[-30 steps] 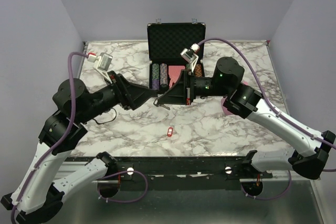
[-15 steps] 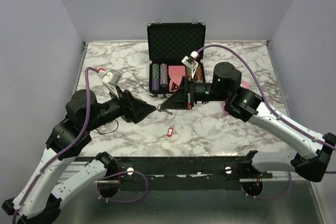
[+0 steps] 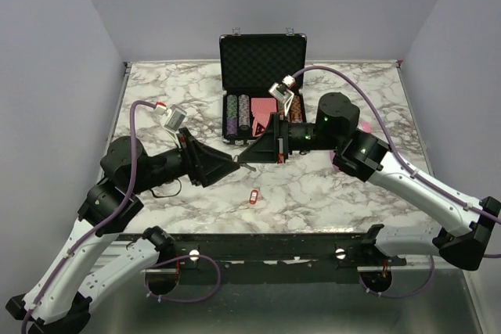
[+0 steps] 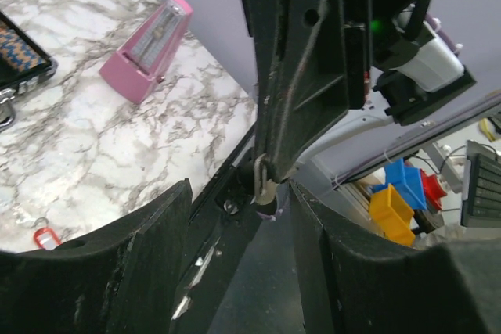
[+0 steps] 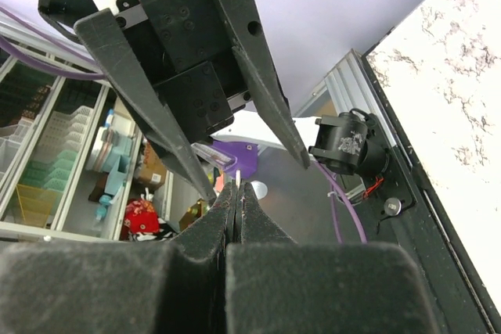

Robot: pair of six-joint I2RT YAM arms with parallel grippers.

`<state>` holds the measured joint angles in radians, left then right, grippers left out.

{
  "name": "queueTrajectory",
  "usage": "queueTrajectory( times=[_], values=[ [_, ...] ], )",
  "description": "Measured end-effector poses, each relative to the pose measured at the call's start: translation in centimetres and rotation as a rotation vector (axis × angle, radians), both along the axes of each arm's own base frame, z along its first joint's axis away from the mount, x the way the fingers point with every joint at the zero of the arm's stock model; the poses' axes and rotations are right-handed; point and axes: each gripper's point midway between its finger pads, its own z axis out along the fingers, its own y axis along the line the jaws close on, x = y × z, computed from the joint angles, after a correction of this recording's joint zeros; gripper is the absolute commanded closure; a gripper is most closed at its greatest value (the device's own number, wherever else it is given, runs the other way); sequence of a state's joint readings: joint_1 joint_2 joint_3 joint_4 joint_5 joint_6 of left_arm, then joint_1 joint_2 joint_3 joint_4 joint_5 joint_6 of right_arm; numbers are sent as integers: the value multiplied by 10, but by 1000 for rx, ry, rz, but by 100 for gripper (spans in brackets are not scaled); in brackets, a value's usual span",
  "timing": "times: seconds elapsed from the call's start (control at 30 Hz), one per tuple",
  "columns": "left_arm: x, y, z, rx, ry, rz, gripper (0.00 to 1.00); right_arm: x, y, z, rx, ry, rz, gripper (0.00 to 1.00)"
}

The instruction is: Remove the keys from the keyring

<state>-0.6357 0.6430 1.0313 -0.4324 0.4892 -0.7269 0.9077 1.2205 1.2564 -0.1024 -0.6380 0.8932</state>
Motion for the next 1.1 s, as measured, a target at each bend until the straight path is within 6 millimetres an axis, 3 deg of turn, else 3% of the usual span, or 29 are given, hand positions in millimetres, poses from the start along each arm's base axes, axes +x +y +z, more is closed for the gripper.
queueTrajectory(
  times=[0.3,0.57,0.9,1.0,1.03,1.1],
  values=[
    [-11,-5,17,-60,-48,-74,55,0,4,-1,5,8,11,99],
    [-14,-6,18,-68,-50,-91,70,-2,4,4,23,11,22,99],
    [-15,-7,20,-75,-43,-96,100,-4,4,8,39,6,35,99],
    [-15,-7,20,-80,-35,-95,100,-4,4,10,45,0,40,99],
    [-15,-7,20,-81,-33,-95,100,-4,4,10,46,-1,40,96],
    [-14,-7,20,-83,-24,-87,100,-4,3,10,46,-3,39,67]
  ],
)
